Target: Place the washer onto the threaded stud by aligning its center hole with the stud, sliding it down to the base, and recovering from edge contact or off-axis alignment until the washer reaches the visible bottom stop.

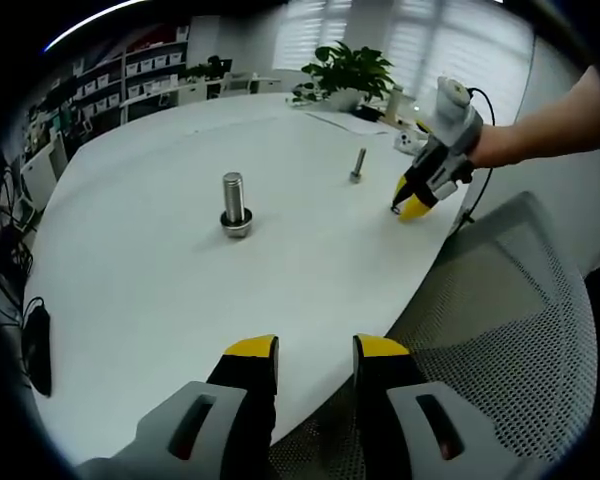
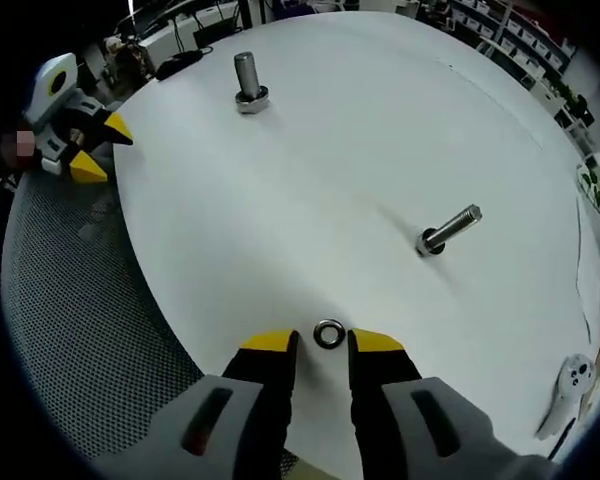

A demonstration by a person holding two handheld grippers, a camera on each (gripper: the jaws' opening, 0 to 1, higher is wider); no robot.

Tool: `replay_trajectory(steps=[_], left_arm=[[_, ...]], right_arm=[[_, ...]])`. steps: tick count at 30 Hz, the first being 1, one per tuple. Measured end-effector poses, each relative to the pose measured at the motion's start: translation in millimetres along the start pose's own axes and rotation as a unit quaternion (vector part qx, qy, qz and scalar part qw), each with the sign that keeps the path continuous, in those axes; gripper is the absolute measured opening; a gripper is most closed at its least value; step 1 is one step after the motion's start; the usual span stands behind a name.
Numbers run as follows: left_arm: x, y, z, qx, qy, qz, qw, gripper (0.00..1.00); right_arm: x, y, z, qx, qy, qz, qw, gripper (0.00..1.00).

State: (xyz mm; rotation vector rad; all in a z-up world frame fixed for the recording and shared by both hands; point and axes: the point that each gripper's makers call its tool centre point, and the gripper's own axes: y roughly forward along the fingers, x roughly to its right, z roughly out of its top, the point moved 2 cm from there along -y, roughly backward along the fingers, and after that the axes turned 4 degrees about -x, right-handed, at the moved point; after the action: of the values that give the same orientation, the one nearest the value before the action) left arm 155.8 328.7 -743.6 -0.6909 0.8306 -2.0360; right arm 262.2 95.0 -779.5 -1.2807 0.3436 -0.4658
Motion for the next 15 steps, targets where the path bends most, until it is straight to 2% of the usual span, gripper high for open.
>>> replay_trajectory(steps=[9,15], left_arm=[[0.3,-0.2,-0.8,-0.001,0.002,0.0,1.0,0.28],[0.7,-0.1,-0.7,-0.001,0.002,-0.001,1.0,0.28]], right_arm=[[3.2,1.4,0.9,-0.014,-0.002,0.007,0.9999,0.21],[-1.1,2.1,2.3,-0.036,-0.032,0.002,0.9989,0.19]])
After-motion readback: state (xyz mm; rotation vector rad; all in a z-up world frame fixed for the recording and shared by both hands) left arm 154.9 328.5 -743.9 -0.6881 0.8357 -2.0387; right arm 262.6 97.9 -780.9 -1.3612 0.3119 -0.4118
